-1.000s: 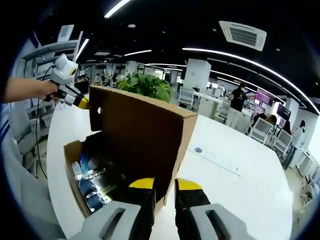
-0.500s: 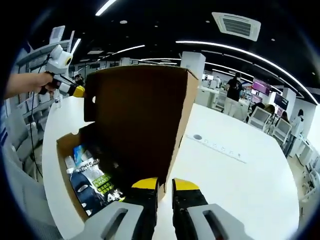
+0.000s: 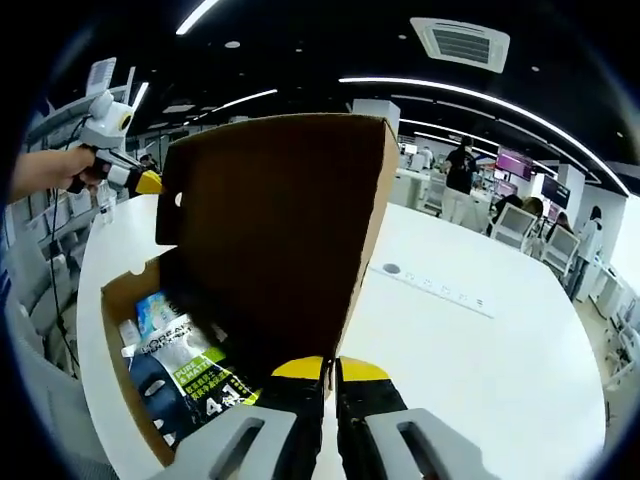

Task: Operate the shoe box by opening the lid, removing the specified soft item, and placing it in the target area until the item is outside and the box remains undamaged.

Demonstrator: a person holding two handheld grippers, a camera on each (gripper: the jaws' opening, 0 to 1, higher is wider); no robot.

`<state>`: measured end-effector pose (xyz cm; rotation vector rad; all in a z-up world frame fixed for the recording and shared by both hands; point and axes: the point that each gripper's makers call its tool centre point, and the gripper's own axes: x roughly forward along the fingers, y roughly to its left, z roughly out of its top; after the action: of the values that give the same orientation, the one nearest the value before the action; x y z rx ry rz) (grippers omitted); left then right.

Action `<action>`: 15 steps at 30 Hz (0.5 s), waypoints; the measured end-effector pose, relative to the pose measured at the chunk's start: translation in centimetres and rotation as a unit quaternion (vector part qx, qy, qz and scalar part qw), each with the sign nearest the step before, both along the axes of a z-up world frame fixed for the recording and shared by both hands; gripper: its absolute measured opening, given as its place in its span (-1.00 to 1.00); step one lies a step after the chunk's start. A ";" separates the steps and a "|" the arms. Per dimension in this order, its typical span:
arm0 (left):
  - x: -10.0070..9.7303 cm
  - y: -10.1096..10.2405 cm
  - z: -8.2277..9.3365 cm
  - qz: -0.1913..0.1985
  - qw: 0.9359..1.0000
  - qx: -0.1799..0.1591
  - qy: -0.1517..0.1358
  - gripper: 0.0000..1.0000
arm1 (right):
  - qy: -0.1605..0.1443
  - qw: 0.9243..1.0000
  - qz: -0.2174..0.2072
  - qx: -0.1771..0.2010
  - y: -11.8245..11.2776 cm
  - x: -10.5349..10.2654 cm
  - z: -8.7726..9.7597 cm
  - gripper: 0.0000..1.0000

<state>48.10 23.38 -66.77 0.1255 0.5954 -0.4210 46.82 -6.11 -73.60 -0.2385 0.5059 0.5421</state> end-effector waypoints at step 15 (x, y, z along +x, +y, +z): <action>1.2 0.0 -0.3 0.015 1.000 -0.007 -0.011 -0.97 | -0.006 1.000 0.008 -0.014 -0.2 0.6 -0.1 -1.00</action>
<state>49.35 23.39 -67.04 0.1077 0.5709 -0.3949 47.40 -6.27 -73.69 -0.2729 0.4998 0.5496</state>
